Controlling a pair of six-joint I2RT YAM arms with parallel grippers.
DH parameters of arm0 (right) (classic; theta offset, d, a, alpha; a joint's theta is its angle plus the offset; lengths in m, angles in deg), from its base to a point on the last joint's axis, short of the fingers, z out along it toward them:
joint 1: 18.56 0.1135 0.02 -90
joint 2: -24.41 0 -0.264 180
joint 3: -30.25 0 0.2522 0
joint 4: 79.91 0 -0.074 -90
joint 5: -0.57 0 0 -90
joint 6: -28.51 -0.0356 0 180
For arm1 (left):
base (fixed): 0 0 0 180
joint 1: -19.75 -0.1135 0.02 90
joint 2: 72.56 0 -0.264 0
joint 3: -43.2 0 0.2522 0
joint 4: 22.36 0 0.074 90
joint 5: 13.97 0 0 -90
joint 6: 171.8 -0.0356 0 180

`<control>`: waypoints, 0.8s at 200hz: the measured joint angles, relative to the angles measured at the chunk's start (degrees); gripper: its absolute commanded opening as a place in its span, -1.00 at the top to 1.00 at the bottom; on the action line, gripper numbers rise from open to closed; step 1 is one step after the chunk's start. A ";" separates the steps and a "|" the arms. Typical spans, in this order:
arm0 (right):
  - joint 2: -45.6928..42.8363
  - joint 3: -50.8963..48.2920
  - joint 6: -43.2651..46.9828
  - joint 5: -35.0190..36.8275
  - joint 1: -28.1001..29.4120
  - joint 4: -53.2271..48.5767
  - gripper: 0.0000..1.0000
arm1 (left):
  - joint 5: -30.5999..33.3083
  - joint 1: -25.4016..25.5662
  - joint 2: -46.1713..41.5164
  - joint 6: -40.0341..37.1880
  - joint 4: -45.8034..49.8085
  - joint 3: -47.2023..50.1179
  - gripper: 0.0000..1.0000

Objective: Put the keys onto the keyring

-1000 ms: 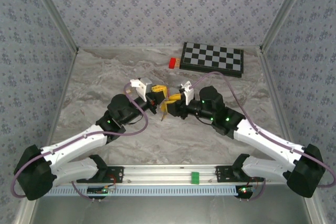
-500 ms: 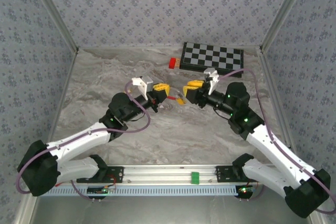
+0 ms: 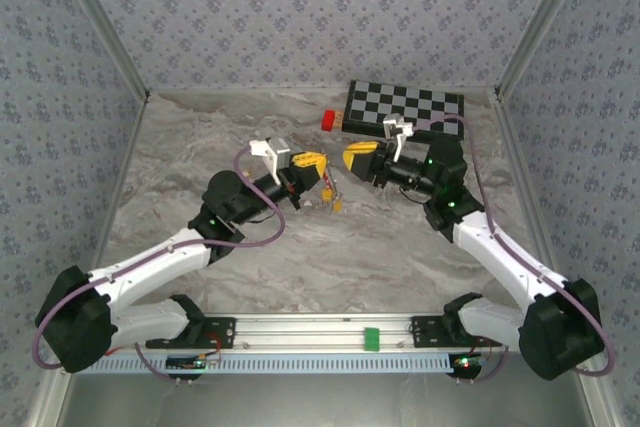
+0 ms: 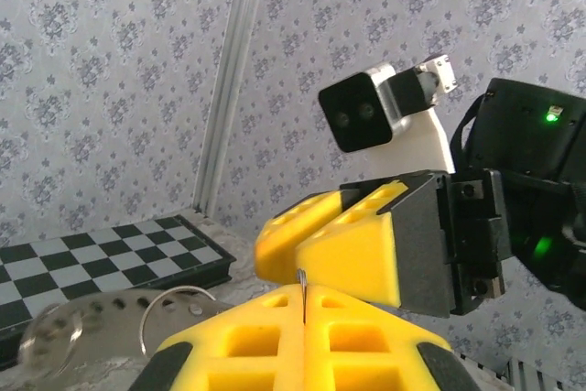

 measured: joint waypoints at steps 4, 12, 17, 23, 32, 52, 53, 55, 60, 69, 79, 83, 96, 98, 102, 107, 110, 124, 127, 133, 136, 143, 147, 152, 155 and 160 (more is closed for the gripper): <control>0.28 -0.07 -0.52 -0.50 0.00 1.16 0.41 | -0.11 0.00 0.13 0.20 -0.17 -0.15 1.00; 0.72 -0.11 -1.49 -1.22 0.00 3.26 0.44 | -0.31 0.00 0.42 0.44 -0.39 -0.33 1.00; 0.94 -0.15 -2.25 -1.68 0.00 4.50 0.45 | -0.44 -0.02 0.52 0.66 -0.50 -0.42 1.00; 1.18 -0.15 -2.99 -2.08 0.00 5.95 0.45 | -0.46 -0.02 0.72 0.85 -0.50 -0.44 1.00; 1.53 -0.15 -4.04 -2.62 0.02 7.96 0.48 | -0.70 -0.04 1.01 1.22 -0.50 -0.52 1.00; 2.40 -0.15 -5.46 -3.82 0.31 11.26 0.49 | -1.18 -0.26 1.66 1.75 -0.50 -0.76 1.00; 2.45 -0.15 -5.57 -3.89 0.33 11.39 0.49 | -1.22 -0.26 1.68 1.81 -0.50 -0.81 1.00; 2.56 -0.15 -5.64 -4.02 0.39 11.63 0.49 | -1.27 -0.28 1.70 1.88 -0.48 -0.83 1.00; 2.75 -0.15 -5.90 -4.20 0.52 12.13 0.49 | -1.29 -0.28 1.73 1.95 -0.44 -0.87 1.00; 3.15 -0.15 -6.05 -4.61 0.85 12.85 0.49 | -1.31 -0.28 1.73 2.14 -0.48 -0.98 1.00; 3.39 -0.15 -6.21 -4.92 1.27 13.16 0.49 | -1.31 -0.37 1.73 2.34 -0.52 -1.18 1.00; 3.48 -0.15 -6.21 -5.05 1.38 13.20 0.49 | -1.31 -0.37 1.73 2.36 -0.52 -1.22 1.00; 3.58 -0.15 -6.19 -5.16 1.75 13.29 0.49 | -1.31 -0.37 1.73 2.43 -0.55 -1.36 1.00; 3.58 -0.15 -6.19 -5.16 1.81 13.33 0.49 | -1.31 -0.37 1.73 2.47 -0.55 -1.38 1.00; 3.63 -0.15 -6.19 -5.18 1.90 13.35 0.49 | -1.31 -0.37 1.73 2.54 -0.55 -1.40 1.00; 3.65 -0.15 -6.19 -5.18 1.97 13.40 0.50 | -1.31 -0.37 1.73 2.62 -0.55 -1.40 1.00; 3.69 -0.17 -6.19 -5.18 1.99 13.44 0.51 | -1.33 -0.37 1.73 2.71 -0.55 -1.40 1.00; 3.78 -0.22 -6.19 -5.18 2.16 13.51 0.53 | -1.33 -0.37 1.73 2.78 -0.55 -1.40 1.00; 3.80 -0.22 -6.19 -5.18 2.21 13.53 0.54 | -1.33 -0.37 1.73 2.80 -0.55 -1.40 1.00; 3.89 -0.22 -6.19 -5.18 2.25 13.55 0.56 | -1.33 -0.37 1.73 2.80 -0.55 -1.42 1.00; 3.93 -0.22 -6.19 -5.16 2.32 13.60 0.57 | -1.36 -0.37 1.73 2.80 -0.55 -1.42 1.00; 4.04 -0.22 -6.16 -5.20 2.43 13.60 0.60 | -1.51 -0.37 1.73 2.86 -0.55 -1.42 1.00; 4.09 -0.22 -6.16 -5.22 2.47 13.60 0.60 | -1.51 -0.37 1.73 2.97 -0.55 -1.42 1.00; 4.22 -0.22 -6.19 -5.33 2.60 13.60 0.62 | -1.53 -0.37 1.73 3.02 -0.55 -1.42 1.00; 4.24 -0.22 -6.16 -5.35 2.67 13.60 0.62 | -1.53 -0.37 1.73 3.10 -0.55 -1.44 1.00; 4.33 -0.22 -6.19 -5.35 2.78 13.60 0.62 | -1.55 -0.37 1.73 3.23 -0.55 -1.44 1.00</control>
